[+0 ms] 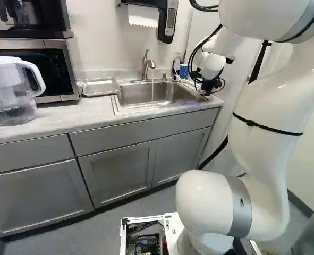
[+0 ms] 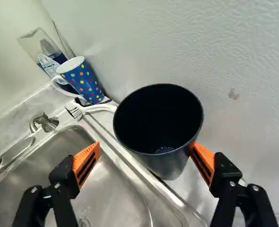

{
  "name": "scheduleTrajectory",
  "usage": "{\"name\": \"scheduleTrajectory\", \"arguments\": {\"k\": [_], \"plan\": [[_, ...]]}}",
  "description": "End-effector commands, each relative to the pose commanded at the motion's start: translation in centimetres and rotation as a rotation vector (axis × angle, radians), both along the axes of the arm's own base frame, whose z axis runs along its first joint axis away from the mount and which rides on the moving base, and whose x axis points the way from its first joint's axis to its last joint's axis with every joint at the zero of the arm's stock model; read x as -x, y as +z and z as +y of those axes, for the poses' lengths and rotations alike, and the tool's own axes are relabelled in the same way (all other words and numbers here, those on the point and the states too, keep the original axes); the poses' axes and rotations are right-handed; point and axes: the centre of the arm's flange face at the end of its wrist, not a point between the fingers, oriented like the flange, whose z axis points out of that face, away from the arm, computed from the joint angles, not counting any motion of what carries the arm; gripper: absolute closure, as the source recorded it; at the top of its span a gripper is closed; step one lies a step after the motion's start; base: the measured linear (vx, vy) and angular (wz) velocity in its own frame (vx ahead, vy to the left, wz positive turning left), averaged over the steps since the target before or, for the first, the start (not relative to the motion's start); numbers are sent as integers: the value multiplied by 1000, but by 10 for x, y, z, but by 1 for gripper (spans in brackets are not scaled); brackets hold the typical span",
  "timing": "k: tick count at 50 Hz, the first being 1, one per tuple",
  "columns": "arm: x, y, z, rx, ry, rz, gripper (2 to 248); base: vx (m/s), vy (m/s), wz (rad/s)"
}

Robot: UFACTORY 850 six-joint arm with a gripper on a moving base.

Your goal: Rinse the cup and place it in the tray

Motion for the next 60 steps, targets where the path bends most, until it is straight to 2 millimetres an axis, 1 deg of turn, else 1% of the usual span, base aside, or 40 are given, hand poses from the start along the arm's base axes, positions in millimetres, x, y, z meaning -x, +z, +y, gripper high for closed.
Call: {"name": "scheduleTrajectory", "arguments": {"k": [9,60], "plan": [[-8,0,0,1,4,-2,3,0,0,0],[-8,0,0,20,15,7,3,0,0,0]]}}
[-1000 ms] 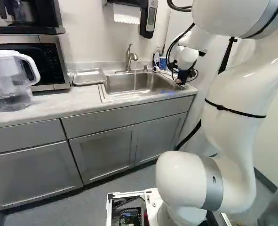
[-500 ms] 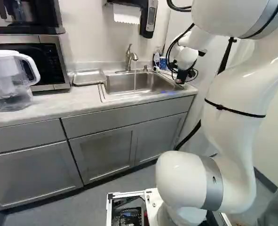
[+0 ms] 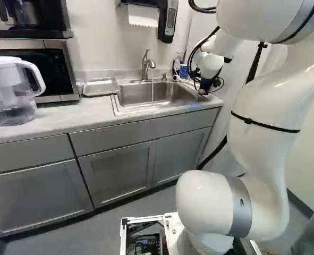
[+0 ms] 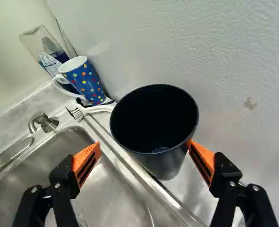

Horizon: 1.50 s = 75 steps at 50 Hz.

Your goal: Rinse the cup and place it in the tray

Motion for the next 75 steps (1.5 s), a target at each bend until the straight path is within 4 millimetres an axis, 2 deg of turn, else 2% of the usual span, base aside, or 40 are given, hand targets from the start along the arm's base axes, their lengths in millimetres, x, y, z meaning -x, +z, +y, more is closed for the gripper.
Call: {"name": "scheduleTrajectory", "arguments": {"k": [15,36,75], "plan": [[0,0,0,9,5,4,3,0,0,0],[0,0,0,166,101,81,3,0,0,0],[0,0,-2,166,97,81,3,0,0,0]]}}
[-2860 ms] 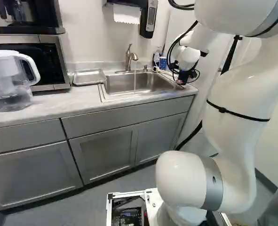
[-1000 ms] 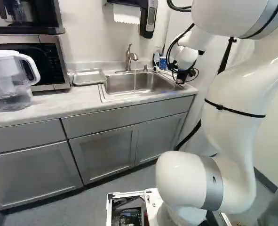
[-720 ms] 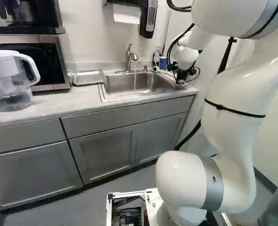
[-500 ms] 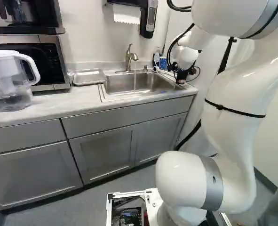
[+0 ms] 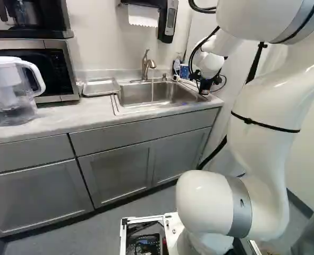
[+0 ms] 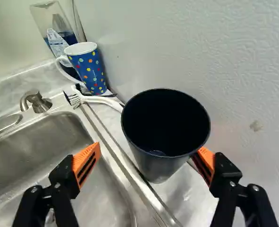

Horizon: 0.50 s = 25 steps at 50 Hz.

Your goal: Rinse the cup and place it in the tray

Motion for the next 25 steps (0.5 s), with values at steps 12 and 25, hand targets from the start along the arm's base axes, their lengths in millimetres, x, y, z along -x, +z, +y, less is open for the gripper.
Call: {"name": "scheduleTrajectory", "arguments": {"k": [12,25], "plan": [[0,0,0,0,0,0,3,0,0,0],[0,0,0,0,0,0,50,0,0,0]]}}
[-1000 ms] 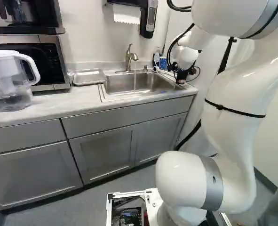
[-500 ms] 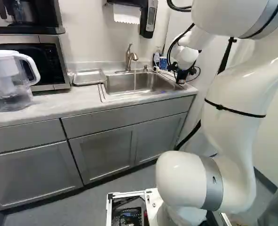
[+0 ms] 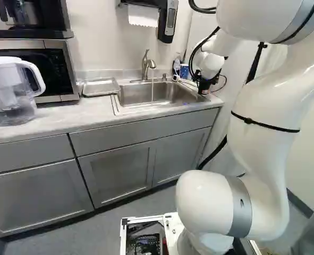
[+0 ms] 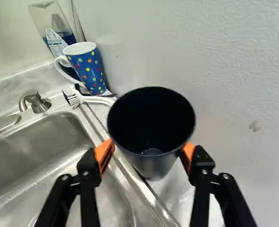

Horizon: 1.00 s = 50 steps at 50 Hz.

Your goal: Rinse the cup and place it in the tray

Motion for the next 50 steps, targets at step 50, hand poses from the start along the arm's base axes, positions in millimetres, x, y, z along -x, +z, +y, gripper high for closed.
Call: {"name": "scheduleTrajectory", "arguments": {"k": [50], "plan": [[2,12,1,6,0,-20,129,0,0,0]]}}
